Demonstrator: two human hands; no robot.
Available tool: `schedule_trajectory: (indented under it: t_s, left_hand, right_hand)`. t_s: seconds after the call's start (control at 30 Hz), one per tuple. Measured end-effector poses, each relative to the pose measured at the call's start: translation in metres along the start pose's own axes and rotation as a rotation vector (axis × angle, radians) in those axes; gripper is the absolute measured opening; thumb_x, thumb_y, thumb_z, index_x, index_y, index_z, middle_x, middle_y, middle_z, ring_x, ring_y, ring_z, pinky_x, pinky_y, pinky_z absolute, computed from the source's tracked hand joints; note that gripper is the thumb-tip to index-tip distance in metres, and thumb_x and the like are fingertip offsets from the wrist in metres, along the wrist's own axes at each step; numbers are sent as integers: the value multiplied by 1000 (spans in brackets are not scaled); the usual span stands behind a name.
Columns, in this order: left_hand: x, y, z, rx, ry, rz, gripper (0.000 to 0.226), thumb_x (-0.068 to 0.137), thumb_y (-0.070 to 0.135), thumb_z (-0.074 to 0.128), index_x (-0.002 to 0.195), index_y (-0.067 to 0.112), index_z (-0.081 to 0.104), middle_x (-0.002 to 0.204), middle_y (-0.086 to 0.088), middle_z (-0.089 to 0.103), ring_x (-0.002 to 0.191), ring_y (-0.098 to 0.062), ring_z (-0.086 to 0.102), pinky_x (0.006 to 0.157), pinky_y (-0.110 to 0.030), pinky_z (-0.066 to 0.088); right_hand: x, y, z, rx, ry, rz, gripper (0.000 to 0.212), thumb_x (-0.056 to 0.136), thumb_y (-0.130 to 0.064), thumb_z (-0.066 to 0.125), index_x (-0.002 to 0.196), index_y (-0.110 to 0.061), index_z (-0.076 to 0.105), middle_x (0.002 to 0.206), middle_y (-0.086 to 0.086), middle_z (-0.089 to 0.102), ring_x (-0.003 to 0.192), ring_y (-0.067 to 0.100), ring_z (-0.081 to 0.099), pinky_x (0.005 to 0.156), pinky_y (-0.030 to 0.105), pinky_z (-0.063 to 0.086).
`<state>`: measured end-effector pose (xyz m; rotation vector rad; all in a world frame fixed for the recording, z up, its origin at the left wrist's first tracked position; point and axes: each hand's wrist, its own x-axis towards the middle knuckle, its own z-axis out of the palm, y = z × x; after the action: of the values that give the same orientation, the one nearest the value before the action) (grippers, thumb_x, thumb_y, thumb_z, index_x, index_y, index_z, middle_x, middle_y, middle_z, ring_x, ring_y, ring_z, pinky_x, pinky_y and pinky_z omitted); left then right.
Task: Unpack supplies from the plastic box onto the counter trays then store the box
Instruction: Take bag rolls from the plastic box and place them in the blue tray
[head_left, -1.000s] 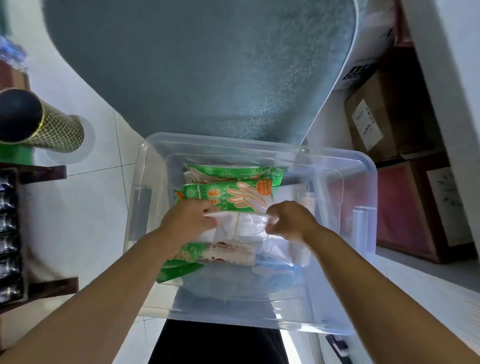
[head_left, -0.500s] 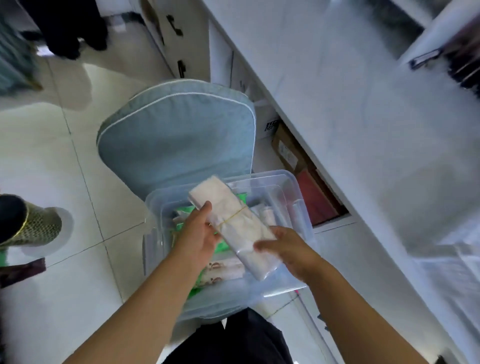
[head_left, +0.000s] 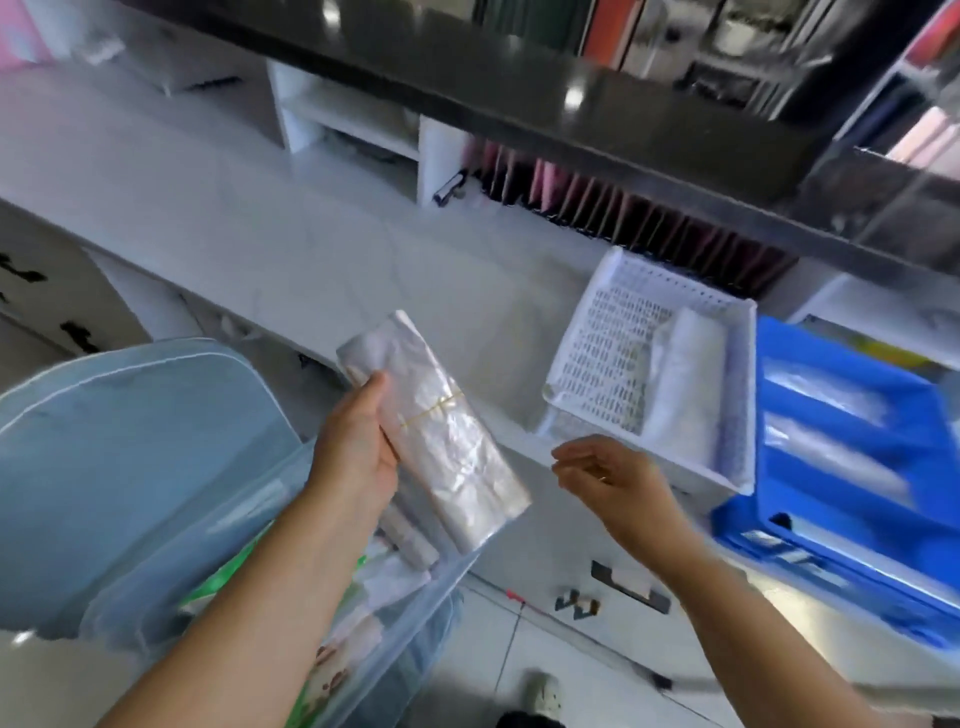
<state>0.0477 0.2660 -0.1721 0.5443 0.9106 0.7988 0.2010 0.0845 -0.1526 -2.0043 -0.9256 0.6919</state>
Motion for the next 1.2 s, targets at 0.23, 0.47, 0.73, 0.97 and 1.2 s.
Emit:
schedule_trajectory:
  t_s: [0.23,0.47,0.73,0.97,1.2]
  left_hand:
    - [-21,-38,119,149,-211,-19,21,90,28,54,103,14,63,89,-1,73,75,-11,71,57,-25,54]
    - [-39,-93,218,210,-214,-42,19,90,28,56,102,16,63,94,-2,72,79,-13,68,66,-31,53]
    - [-31,-149,288,198,-130,-69,12,89,25,57,90,15,63,77,0,73,61,-10,70,45,-22,52]
    - [-19,-180,299,198,-26,-69,15,89,31,57,93,18,65,74,3,74,62,-10,71,50,-25,51]
    - [-9,-191,309,223,33,-104,15,89,29,56,82,18,63,81,0,68,75,-16,64,61,-33,47]
  right_hand:
    - [-41,31,-110,21,281,-3,23,83,-15,64,81,-37,68,79,-12,72,76,5,67,68,17,53]
    - [-35,112,-231,-136,448,69,29,84,-14,62,70,-39,65,75,-17,69,73,1,63,64,23,50]
    - [47,211,-320,-588,128,118,34,89,-21,60,123,-24,57,131,-6,57,119,17,52,94,28,40]
    - [87,240,-320,-882,-183,83,65,86,-37,60,141,-22,30,143,3,42,128,25,41,99,37,39]
    - [97,243,-316,-811,-159,137,57,66,-39,75,115,-17,54,117,2,57,107,22,53,82,32,50]
